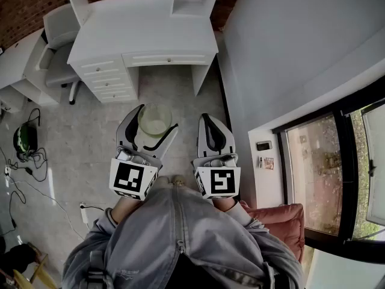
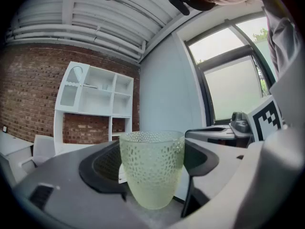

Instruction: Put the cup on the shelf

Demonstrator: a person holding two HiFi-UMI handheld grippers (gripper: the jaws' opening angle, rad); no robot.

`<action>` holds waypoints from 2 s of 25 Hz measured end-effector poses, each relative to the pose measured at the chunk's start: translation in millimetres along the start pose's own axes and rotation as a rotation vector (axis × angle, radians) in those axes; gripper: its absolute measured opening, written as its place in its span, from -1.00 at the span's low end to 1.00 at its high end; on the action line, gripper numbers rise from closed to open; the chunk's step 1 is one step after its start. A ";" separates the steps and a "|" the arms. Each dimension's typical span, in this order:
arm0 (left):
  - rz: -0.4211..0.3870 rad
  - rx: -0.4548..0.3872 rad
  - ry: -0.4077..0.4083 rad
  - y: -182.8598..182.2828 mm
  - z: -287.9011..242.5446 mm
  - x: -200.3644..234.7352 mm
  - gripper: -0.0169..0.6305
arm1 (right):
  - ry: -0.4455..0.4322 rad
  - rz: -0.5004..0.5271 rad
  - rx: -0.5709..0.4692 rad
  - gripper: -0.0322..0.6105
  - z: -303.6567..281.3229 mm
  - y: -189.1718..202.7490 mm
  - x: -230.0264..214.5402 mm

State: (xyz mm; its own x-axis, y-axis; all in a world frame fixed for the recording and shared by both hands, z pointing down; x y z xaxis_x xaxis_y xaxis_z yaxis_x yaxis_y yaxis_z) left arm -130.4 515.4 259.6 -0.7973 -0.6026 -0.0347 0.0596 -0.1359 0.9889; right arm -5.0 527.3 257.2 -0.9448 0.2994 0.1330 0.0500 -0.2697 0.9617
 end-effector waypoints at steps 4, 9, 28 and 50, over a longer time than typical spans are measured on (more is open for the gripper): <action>0.005 -0.006 0.009 -1.1 -0.3 5.9 0.22 | 0.006 -0.005 0.007 -0.82 -3.6 2.4 5.4; 0.006 -0.016 0.036 -3.0 -0.2 13.9 0.22 | 0.018 -0.008 0.001 -0.82 -9.0 1.1 13.4; 0.006 -0.038 0.104 8.5 -52.2 29.0 0.22 | 0.071 -0.030 -0.030 -0.82 -46.7 18.0 -15.1; 0.012 -0.036 -0.002 41.4 -233.6 86.7 0.22 | 0.004 -0.064 -0.012 -0.82 -192.1 79.9 -145.7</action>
State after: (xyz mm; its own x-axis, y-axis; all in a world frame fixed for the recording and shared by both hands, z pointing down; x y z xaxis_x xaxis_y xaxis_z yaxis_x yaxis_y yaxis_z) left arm -56.8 273.9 263.8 -0.7974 -0.6031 -0.0222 0.0912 -0.1567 0.9834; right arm 74.5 286.3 268.6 -0.9471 0.3129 0.0708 -0.0142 -0.2616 0.9651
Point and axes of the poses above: the fingertips, and each gripper's own axes: z backward along the fingers, x to its left, y out of its underside, the point moved 3 cm from there along z, backward along the fingers, and after that the axes turned 11 degrees about -x, right-handed, at the moved point
